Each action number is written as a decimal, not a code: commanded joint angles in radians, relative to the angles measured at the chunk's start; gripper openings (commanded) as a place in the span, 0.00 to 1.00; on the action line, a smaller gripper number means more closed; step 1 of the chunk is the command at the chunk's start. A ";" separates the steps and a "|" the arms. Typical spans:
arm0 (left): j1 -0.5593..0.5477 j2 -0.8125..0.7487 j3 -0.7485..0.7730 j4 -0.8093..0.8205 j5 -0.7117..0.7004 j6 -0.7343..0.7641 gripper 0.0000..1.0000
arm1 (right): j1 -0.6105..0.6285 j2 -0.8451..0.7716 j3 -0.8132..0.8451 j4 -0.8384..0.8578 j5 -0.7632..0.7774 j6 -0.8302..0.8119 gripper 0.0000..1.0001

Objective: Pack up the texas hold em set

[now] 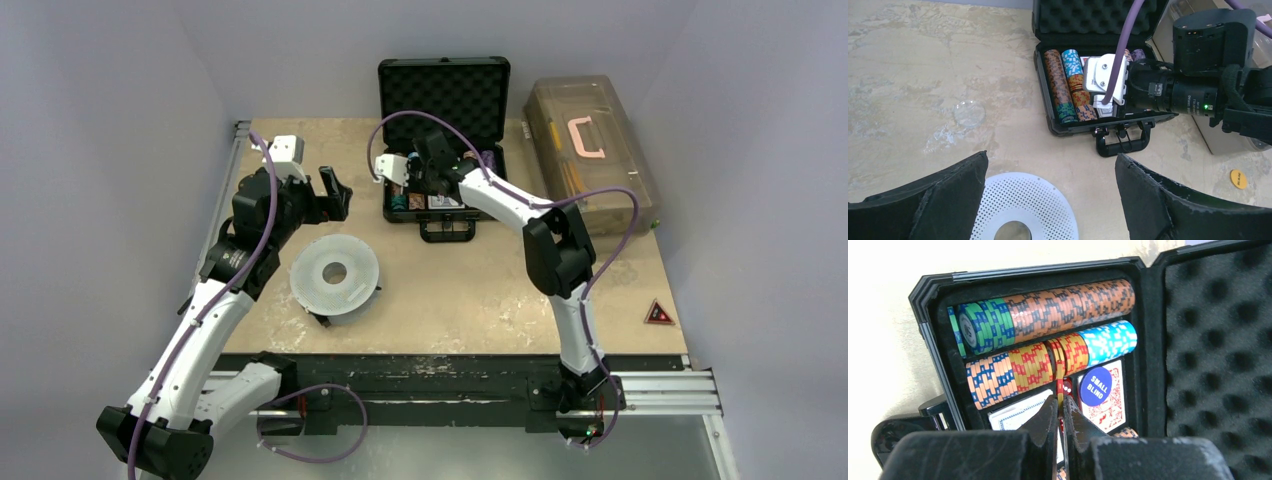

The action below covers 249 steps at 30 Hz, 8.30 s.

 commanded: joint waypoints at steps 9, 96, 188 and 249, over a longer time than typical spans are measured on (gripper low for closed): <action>0.000 -0.006 0.002 0.042 -0.014 0.001 0.94 | -0.003 0.076 0.126 -0.066 0.016 -0.078 0.00; 0.000 0.075 0.035 0.017 0.038 -0.017 0.94 | -0.047 0.112 0.156 -0.009 -0.186 0.046 0.33; 0.177 0.938 0.711 -0.455 -0.041 -0.053 1.00 | 0.073 -0.704 -0.560 0.012 0.033 1.180 0.86; 0.265 1.513 1.199 -0.767 -0.092 -0.562 0.70 | 0.074 -0.837 -0.797 0.076 -0.025 1.155 0.99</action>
